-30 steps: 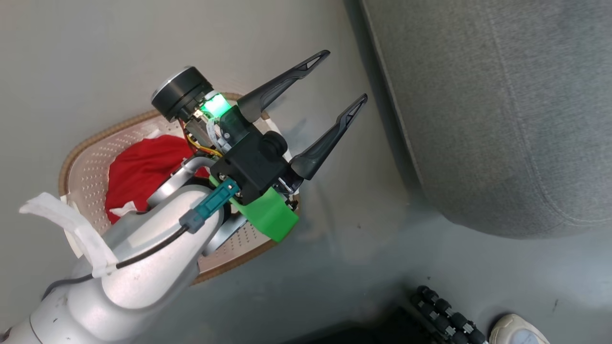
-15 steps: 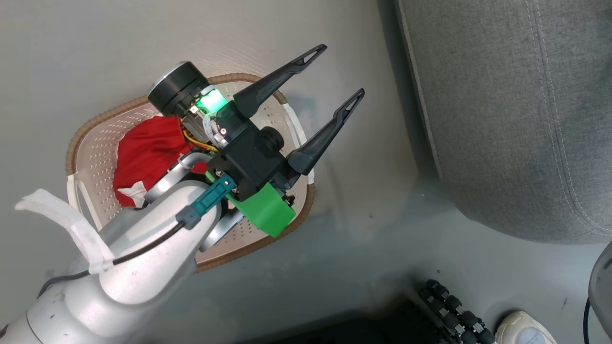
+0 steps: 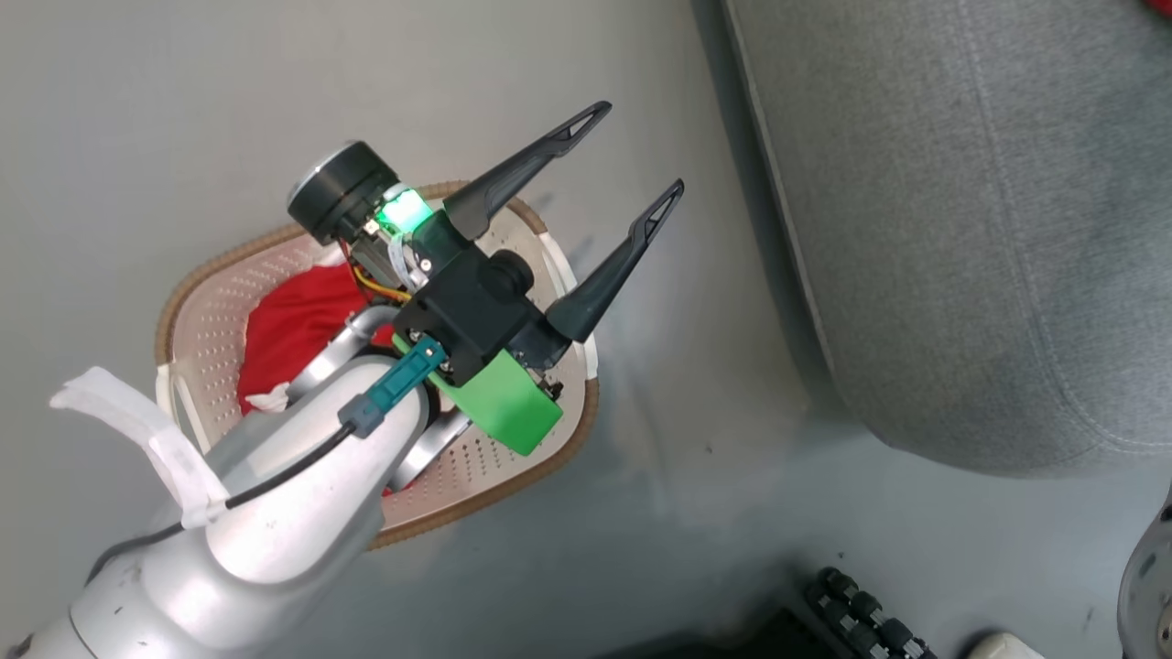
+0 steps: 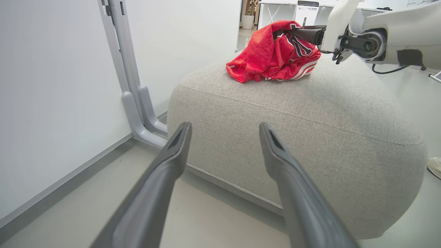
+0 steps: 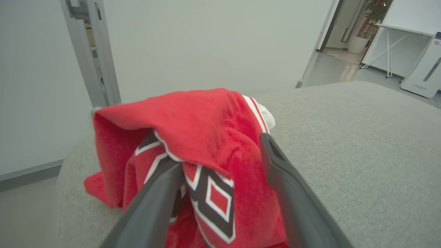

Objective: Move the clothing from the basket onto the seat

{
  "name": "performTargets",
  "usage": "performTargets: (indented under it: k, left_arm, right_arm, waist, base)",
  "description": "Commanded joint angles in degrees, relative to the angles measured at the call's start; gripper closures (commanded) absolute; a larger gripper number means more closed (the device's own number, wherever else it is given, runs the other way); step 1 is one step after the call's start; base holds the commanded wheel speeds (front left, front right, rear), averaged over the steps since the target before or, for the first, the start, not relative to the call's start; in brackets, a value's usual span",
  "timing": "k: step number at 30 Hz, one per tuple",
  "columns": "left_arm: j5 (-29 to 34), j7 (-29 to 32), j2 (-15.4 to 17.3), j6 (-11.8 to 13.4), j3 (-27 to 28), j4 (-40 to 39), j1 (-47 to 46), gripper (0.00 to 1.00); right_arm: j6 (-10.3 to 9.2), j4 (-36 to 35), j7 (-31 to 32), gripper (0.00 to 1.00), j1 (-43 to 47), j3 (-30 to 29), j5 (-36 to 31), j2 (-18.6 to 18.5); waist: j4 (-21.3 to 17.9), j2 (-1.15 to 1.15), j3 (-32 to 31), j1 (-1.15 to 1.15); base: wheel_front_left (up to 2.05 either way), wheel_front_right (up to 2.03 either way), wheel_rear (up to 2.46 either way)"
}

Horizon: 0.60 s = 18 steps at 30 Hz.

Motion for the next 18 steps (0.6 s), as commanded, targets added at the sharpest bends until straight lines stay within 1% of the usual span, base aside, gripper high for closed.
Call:
performTargets:
  k: [1, 9, 13, 18]
  left_arm:
    - [-0.8, -0.6, -0.4, 0.4, 0.1, 0.5, 1.2, 0.00]
    - [-3.1, -2.0, -2.1, 2.1, 1.4, 3.5, 5.9, 0.00]
    - [-4.0, -2.4, -3.1, 2.8, 2.1, 4.5, 8.4, 0.00]
    - [-4.4, -2.4, -4.3, 3.4, 3.6, 5.0, 11.4, 0.00]
  right_arm:
    - [-0.06, -0.7, -0.1, 0.00, 2.8, 1.7, 0.2, 0.0]
    - [-0.06, -7.5, -0.1, 0.00, 15.0, 8.8, 3.3, 0.0]
    - [-0.06, -11.2, -0.1, 0.00, 19.7, 12.0, 4.6, 0.7]
    - [-0.06, -14.8, -0.1, 0.00, 24.1, 16.6, 5.9, 1.7]
  waist:
    - [-0.3, 0.48, -4.4, 0.00]
    - [-0.5, 0.48, -13.5, 0.00]
    - [0.6, 0.48, -17.6, 0.00]
    - [2.8, 0.48, -21.9, 0.00]
  base:
    - [0.00, 0.00, 0.00]
    - [0.00, 0.00, 0.00]
    - [0.00, 0.00, 0.00]
    - [0.00, 0.00, 0.00]
